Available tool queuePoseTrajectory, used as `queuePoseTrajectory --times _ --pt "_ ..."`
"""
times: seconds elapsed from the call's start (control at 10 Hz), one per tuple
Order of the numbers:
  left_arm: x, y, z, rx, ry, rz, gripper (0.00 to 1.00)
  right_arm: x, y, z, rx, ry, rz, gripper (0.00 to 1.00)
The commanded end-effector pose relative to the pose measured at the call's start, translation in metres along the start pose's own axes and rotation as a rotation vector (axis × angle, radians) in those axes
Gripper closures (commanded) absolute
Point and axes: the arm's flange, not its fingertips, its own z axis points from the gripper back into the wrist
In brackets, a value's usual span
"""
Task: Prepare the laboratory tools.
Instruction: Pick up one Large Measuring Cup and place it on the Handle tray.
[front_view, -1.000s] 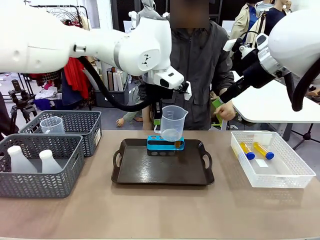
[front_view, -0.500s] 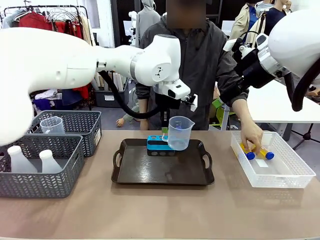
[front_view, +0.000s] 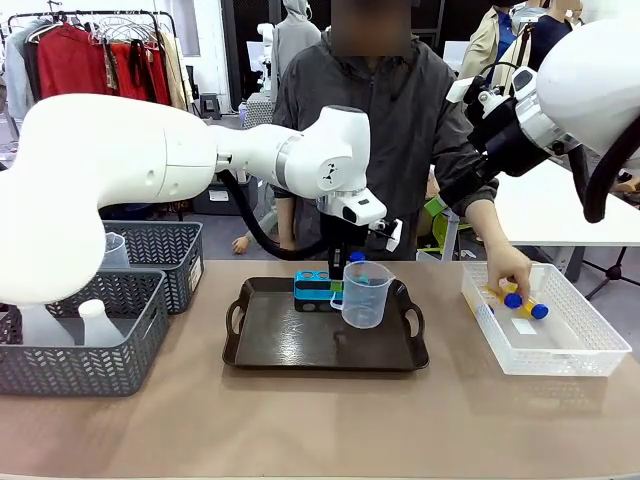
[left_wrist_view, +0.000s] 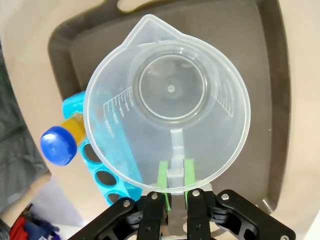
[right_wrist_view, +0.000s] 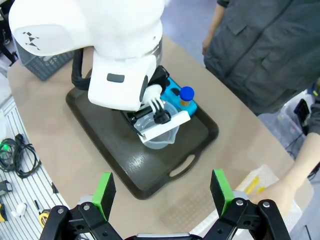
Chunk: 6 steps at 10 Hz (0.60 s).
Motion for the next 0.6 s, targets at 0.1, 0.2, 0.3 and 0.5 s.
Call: queuePoseTrajectory --times 0.1,0.2,0.3,0.5 --pt "0.002 0.000 0.002 -0.042 -0.020 -0.021 1.00 0.000 -0.001 -0.001 0.015 -0.014 -0.002 0.00" --pt "0.000 -0.002 -0.001 -0.056 -0.021 -0.016 0.90 0.000 -0.001 -0.001 0.015 -0.014 -0.002 0.00" --pt "-0.002 -0.003 -0.005 -0.065 -0.023 -0.009 0.73 0.000 -0.001 -0.001 0.015 -0.014 -0.002 0.00" --pt "-0.004 -0.005 -0.007 -0.070 -0.024 -0.002 0.35 0.000 -0.001 -0.001 0.015 -0.014 -0.002 0.00"
